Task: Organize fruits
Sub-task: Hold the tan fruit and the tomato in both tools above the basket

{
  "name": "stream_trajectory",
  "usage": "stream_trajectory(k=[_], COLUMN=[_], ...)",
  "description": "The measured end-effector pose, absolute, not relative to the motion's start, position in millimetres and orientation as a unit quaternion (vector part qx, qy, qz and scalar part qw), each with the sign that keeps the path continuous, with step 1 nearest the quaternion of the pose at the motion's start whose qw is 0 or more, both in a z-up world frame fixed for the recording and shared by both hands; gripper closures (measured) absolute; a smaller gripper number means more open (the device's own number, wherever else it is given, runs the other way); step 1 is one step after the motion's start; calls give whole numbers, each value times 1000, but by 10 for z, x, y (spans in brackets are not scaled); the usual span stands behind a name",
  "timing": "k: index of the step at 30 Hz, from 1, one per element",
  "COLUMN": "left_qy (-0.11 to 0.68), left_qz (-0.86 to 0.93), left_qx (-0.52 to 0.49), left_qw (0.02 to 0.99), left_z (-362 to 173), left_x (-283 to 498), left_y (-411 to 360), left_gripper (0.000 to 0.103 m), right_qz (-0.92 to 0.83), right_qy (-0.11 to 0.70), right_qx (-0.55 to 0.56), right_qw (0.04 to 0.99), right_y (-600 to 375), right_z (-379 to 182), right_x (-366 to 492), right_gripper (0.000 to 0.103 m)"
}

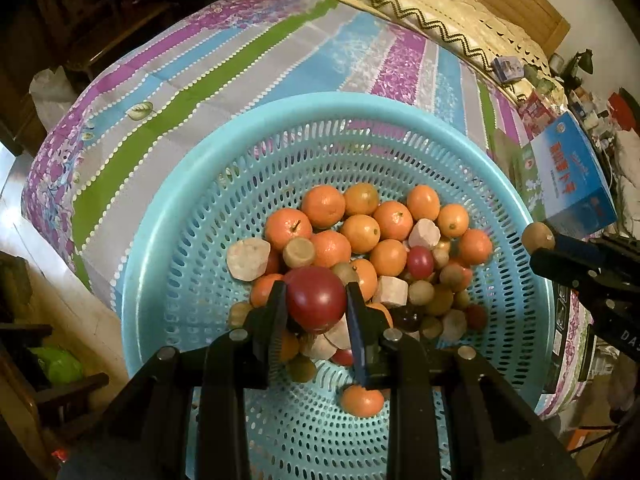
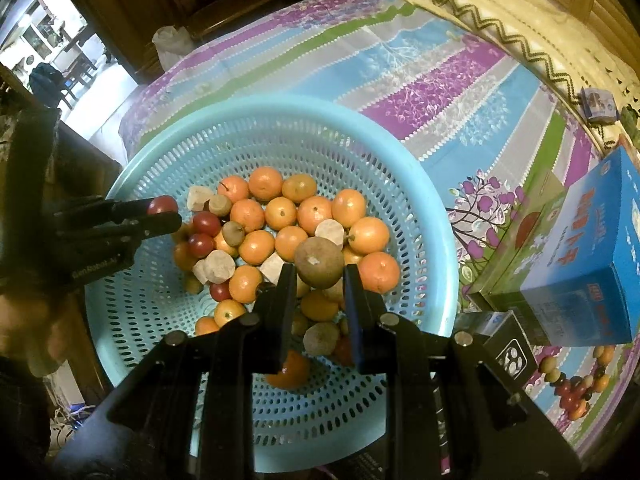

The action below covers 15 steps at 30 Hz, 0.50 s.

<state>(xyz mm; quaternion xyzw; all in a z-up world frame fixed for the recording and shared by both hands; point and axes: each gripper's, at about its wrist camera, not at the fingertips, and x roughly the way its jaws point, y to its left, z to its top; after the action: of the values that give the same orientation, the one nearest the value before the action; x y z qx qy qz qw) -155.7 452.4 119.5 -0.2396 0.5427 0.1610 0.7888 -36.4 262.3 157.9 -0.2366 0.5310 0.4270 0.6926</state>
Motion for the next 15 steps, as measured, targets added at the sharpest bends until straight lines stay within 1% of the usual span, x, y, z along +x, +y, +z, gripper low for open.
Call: stream_trajectory(k=[13,15], left_qy=[557,558], left_qz=[157,158], left_qx=[-241,-241], left_qw=[779,778], left_z=[1121,1109], left_x=[-1519,-1517], left_y=[4518,4520], left_gripper=[74,66], right_qz=[431,431], right_qy=[532,531], right_qx=[-236,-236], right_qw=[690,690], right_y=[2635,2634], right_z=[1536,1530], right_x=[-378,-381], right_gripper=[78,78])
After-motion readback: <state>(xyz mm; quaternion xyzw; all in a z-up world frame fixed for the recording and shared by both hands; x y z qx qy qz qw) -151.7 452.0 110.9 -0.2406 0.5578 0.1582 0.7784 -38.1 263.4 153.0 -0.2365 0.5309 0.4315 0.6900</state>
